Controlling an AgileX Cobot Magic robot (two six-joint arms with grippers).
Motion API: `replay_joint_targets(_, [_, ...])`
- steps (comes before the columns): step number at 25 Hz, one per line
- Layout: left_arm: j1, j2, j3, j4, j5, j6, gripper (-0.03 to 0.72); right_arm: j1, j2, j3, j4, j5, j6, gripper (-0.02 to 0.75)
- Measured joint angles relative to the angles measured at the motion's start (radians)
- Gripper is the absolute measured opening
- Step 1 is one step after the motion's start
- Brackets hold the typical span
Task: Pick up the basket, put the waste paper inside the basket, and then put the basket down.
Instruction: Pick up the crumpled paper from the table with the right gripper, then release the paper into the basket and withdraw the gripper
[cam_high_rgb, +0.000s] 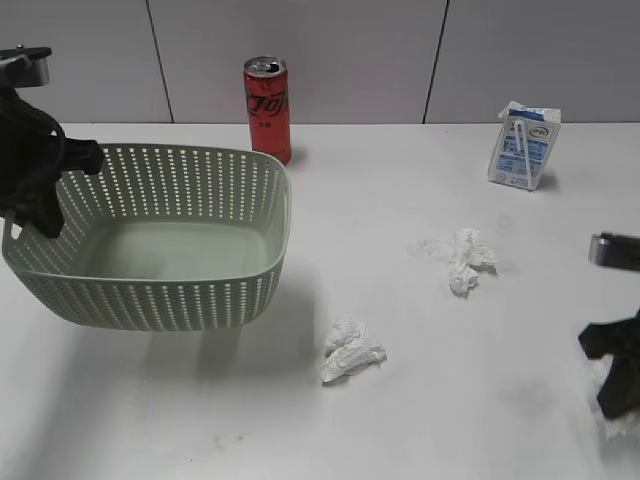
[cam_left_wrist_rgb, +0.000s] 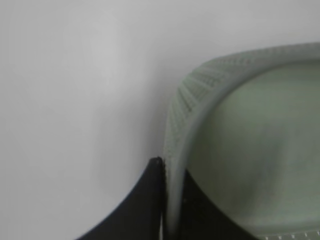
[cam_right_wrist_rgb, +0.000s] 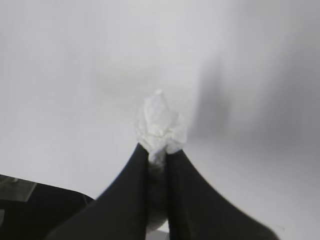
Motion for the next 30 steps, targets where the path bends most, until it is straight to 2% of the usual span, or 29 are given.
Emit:
replay_joint_targets(3, [0.000,0.015,0.000,0.000,0.000,0.000,0.006,0.080,-0.077,-0.148,0.033,0.039,-0.031,0.045])
replay_joint_targets(6, [0.000,0.025,0.000,-0.001,-0.001,0.000,0.006,0.244,-0.089,-0.328,0.041,0.037,-0.022,0.045])
replay_joint_targets(10, [0.000,0.025,0.000,-0.004,-0.007,0.000,0.006,0.478,-0.011,-0.557,0.053,-0.057,0.008,0.045])
replay_joint_targets(13, [0.000,0.025,0.000,-0.004,-0.007,0.000,0.006,0.595,0.110,-0.716,0.058,-0.091,0.013,0.045])
replay_joint_targets(17, [0.000,0.025,0.000,-0.006,-0.008,0.000,0.006,0.689,0.301,-0.878,0.059,-0.101,0.014,0.045])
replay_joint_targets(20, [0.000,0.025,0.000,-0.007,-0.006,0.000,0.006,0.705,0.419,-0.950,0.063,-0.096,0.014,0.055])
replay_joint_targets(22, [0.000,0.025,0.000,-0.008,-0.006,0.000,0.006,0.706,0.471,-0.978,0.063,-0.073,0.014,0.115])
replay_joint_targets(27, [0.000,0.025,0.000,-0.009,-0.006,0.000,0.006,0.703,0.507,-1.012,0.056,0.018,0.019,0.470])
replay_joint_targets(30, [0.000,0.025,0.000,-0.009,-0.006,0.000,0.006,0.689,0.506,-1.076,-0.022,0.093,0.100,0.571])
